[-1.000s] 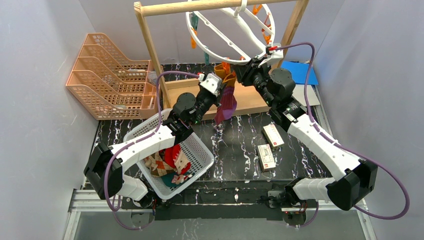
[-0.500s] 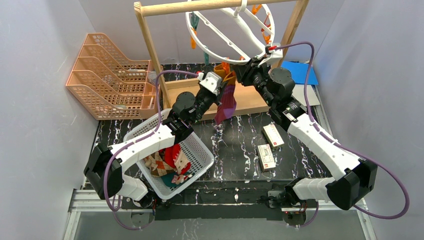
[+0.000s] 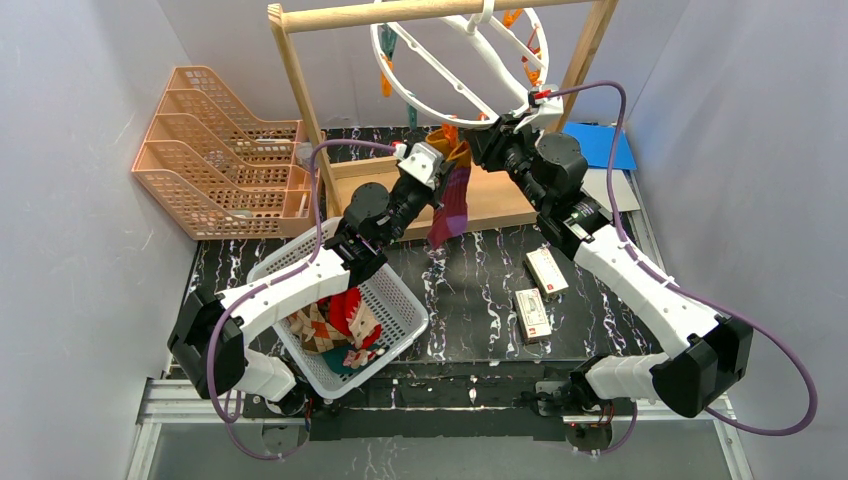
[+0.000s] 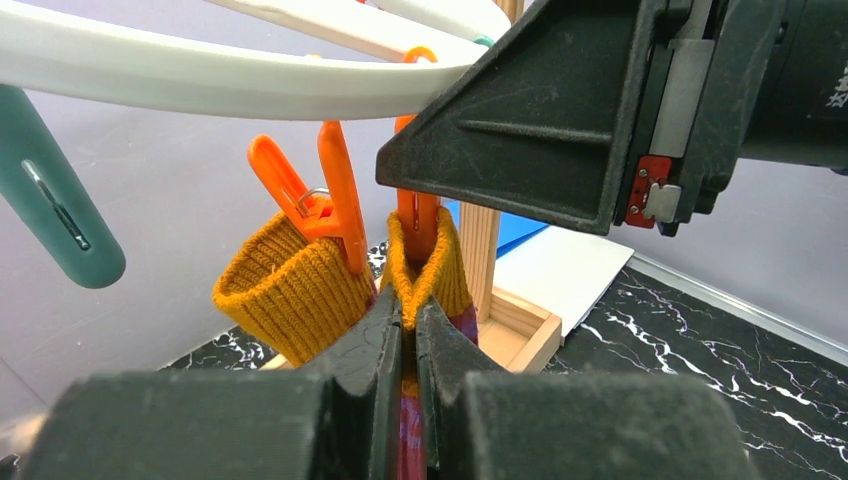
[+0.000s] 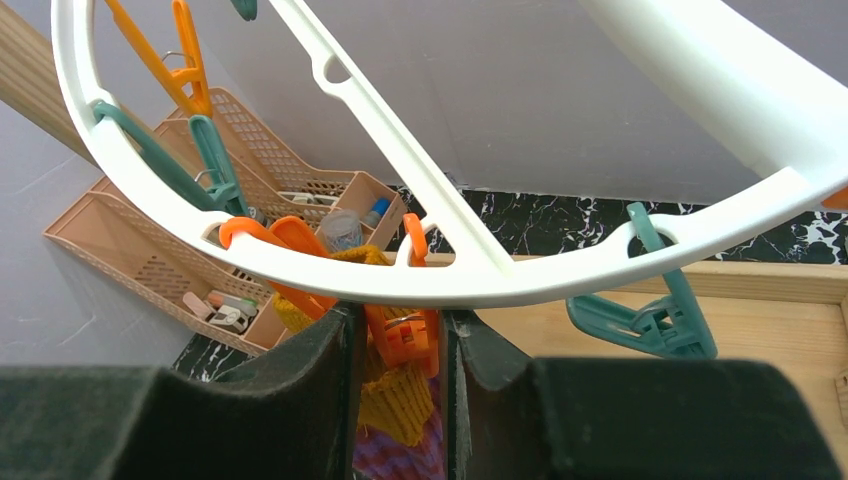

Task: Clip the socks to the hanger
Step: Clamp the sock onto the hanger.

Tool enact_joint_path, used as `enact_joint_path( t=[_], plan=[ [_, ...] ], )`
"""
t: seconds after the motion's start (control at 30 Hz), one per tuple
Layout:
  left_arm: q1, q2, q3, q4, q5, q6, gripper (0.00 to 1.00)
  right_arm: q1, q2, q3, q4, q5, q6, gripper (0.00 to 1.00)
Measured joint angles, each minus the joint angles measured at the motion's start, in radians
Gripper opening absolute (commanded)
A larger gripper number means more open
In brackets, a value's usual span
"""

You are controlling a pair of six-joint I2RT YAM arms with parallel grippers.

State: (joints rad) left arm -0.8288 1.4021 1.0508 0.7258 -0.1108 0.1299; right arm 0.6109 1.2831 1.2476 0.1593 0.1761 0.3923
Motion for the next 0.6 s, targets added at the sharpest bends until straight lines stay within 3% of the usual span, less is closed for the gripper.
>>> enact_joint_path(
  t=[0.6],
  plan=[
    [0.0, 0.003, 0.027, 0.004, 0.023, -0.026, 0.0, 0.0, 0.008, 0.009, -0.008, -0.004, 0.005, 0.01]
  ],
)
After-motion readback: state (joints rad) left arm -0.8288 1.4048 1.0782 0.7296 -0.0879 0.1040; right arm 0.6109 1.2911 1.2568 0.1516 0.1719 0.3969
